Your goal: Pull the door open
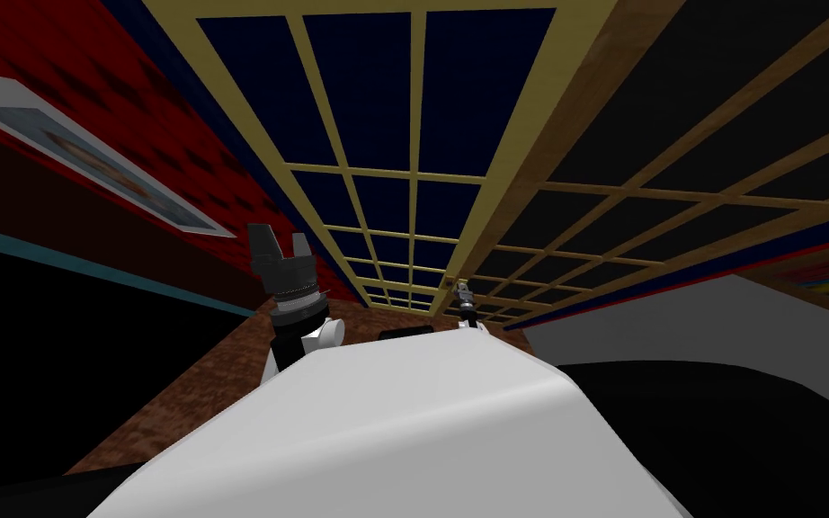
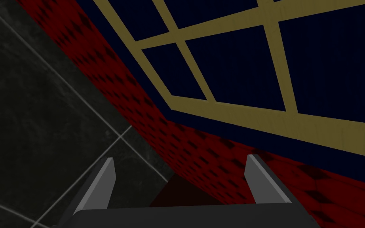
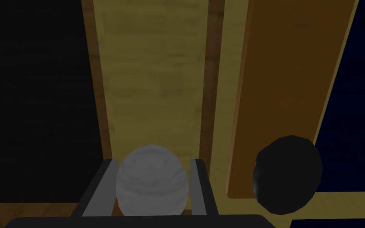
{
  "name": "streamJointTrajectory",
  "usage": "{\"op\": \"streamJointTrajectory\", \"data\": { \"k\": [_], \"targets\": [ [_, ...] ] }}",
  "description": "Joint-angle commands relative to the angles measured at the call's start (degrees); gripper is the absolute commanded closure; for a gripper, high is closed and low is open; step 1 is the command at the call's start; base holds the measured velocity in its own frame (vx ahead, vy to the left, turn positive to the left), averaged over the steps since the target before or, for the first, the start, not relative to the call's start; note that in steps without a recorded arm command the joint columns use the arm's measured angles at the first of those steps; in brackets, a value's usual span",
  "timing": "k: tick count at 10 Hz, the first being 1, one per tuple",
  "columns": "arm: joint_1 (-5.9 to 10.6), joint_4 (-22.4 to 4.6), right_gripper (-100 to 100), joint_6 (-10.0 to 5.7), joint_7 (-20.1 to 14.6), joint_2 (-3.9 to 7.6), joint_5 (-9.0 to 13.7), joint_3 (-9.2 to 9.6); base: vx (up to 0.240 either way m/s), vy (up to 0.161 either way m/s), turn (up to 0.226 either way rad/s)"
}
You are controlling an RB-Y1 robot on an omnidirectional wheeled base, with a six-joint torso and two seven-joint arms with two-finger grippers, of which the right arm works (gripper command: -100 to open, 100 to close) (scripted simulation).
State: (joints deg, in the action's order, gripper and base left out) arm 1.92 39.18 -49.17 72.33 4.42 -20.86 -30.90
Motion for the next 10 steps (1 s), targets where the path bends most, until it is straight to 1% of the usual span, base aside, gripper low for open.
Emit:
{"op": "streamJointTrajectory", "data": {
  "k": [1, 2, 3, 4, 5, 6, 7, 8, 10],
  "targets": [
    [-2.08, 1.5, 100, 0.99, -0.86, -0.24, -0.03, 0.01, -0.121, 0.026, -0.032],
    [-2.45, 1.39, 100, 1.04, -1.13, -0.13, 0.07, -0.07, -0.1, 0.009, -0.031],
    [-3.2, 1.18, 100, 1.15, -1.67, 0.1, 0.27, -0.24, -0.128, 0.018, -0.066],
    [-3.2, 1.18, 100, 1.15, -1.67, 0.1, 0.27, -0.24, -0.111, 0.03, -0.035],
    [-4.32, 0.86, 100, 1.3, -2.48, 0.44, 0.57, -0.49, -0.152, 0.032, -0.093],
    [-4.32, 1.26, 100, 1.3, -2.48, 0.44, 0.57, -0.49, -0.139, 0.015, -0.051],
    [-4.32, 0.86, 100, 1.3, -2.48, 0.44, 0.57, -0.49, -0.07, 0.005, 0.002],
    [-4.69, 0.76, 100, 1.35, -2.81, 0.55, 0.69, -0.56, -0.055, -0.001, -0.023],
    [-4.69, 0.76, 100, 1.35, -2.81, 0.55, 0.69, -0.56, -0.024, -0.001, -0.012]
  ]
}}
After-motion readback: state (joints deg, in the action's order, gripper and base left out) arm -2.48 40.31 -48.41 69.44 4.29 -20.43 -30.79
